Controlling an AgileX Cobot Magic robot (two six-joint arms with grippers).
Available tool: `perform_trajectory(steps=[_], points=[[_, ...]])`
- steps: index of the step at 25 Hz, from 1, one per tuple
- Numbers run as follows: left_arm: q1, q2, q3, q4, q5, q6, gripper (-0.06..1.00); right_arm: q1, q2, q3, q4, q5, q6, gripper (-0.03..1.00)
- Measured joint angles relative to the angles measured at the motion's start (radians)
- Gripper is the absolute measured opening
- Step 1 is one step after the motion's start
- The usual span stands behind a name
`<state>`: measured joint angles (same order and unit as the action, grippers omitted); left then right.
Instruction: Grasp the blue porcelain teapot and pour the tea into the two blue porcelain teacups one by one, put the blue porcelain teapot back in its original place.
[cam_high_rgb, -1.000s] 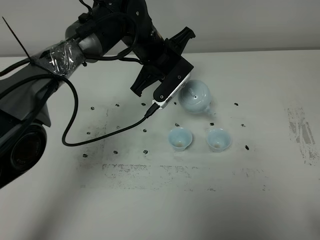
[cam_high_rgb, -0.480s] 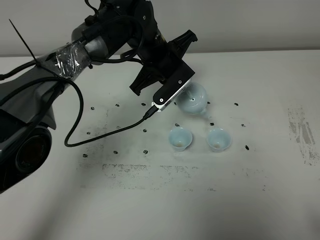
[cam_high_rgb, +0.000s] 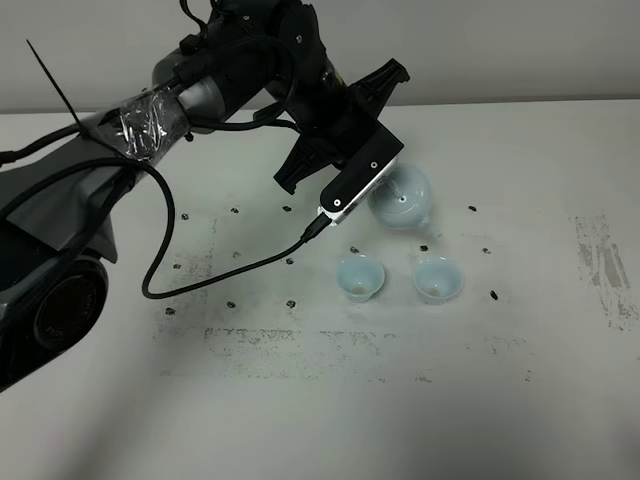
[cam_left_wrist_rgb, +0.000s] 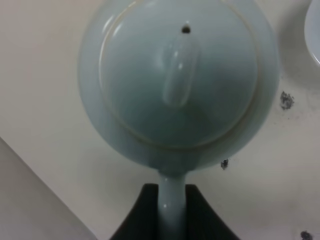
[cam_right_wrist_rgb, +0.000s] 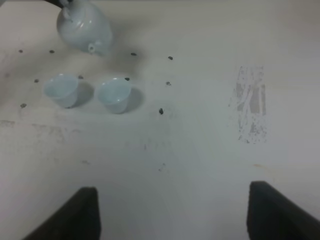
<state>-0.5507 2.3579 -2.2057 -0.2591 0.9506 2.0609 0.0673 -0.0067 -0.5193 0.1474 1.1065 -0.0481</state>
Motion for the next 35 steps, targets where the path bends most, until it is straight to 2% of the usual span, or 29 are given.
perform_trajectory(steps=[14, 22, 35], points=[[0.012, 0.0, 0.0, -0.022, 0.017, 0.004, 0.01, 0.0, 0.0, 0.0, 0.0, 0.0, 0.003, 0.59], [0.011, 0.003, -0.001, 0.025, 0.016, 0.004, 0.01, 0.0, 0.0, 0.0, 0.0, 0.0, 0.004, 0.59], [-0.005, 0.023, -0.003, 0.066, -0.086, 0.004, 0.01, 0.0, 0.0, 0.0, 0.0, 0.0, 0.004, 0.59]])
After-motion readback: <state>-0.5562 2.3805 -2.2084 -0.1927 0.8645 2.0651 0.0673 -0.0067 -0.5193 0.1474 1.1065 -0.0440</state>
